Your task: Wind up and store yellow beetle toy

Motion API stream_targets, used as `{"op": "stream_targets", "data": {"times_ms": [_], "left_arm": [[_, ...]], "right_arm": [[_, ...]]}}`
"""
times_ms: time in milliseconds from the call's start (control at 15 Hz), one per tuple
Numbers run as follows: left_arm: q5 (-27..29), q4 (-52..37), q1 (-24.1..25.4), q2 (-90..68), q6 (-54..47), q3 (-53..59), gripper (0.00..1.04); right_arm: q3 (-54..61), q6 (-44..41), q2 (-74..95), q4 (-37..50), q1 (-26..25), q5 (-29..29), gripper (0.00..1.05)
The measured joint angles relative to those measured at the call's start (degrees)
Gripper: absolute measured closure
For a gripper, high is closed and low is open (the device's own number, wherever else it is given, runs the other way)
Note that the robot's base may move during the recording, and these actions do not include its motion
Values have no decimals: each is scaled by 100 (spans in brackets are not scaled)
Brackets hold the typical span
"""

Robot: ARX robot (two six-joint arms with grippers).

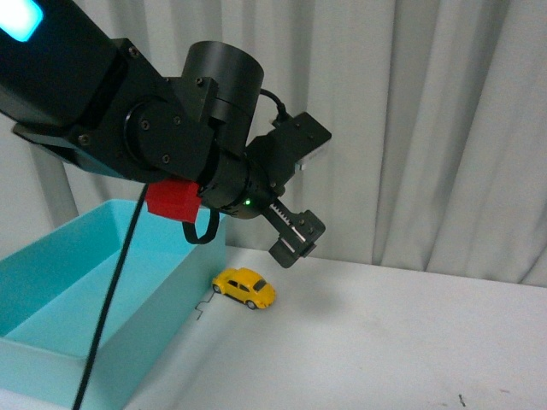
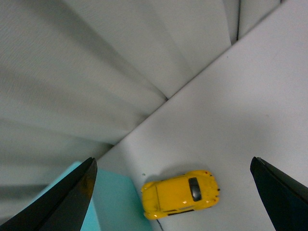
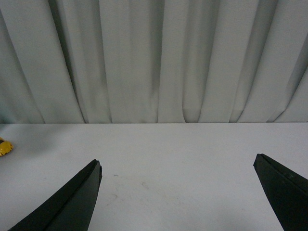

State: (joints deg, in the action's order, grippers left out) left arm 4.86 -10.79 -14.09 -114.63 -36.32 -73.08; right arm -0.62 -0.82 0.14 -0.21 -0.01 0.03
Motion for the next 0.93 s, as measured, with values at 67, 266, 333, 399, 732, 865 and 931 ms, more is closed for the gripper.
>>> {"op": "stream_targets", "data": {"times_ms": [67,266,333,399,732,865,931], "left_arm": [[-37,382,20,-260,-658,-400,7],[-20,1392,129,-804,-2800,-1075,7],[55,1729,160,-968,-3539,-1178,7],[138,2009,188,-1121,-4395,-1261,7],[492,3001,155,-1825,-5106,-2461,7],[669,3263,199,-2109,-4852,-2675,7],[667,3311,240,-2229,-4795,-2820,7]], "right_arm": [[0,0,0,-2,0,-2,7],[0,0,0,0,0,-2,7],[0,0,0,-2,0,-2,7],[0,0,0,-2,0,-2,7],[0,0,0,-2,0,-2,7],[0,0,0,0,0,0,7],[0,0,0,-2,0,-2,7]]}}
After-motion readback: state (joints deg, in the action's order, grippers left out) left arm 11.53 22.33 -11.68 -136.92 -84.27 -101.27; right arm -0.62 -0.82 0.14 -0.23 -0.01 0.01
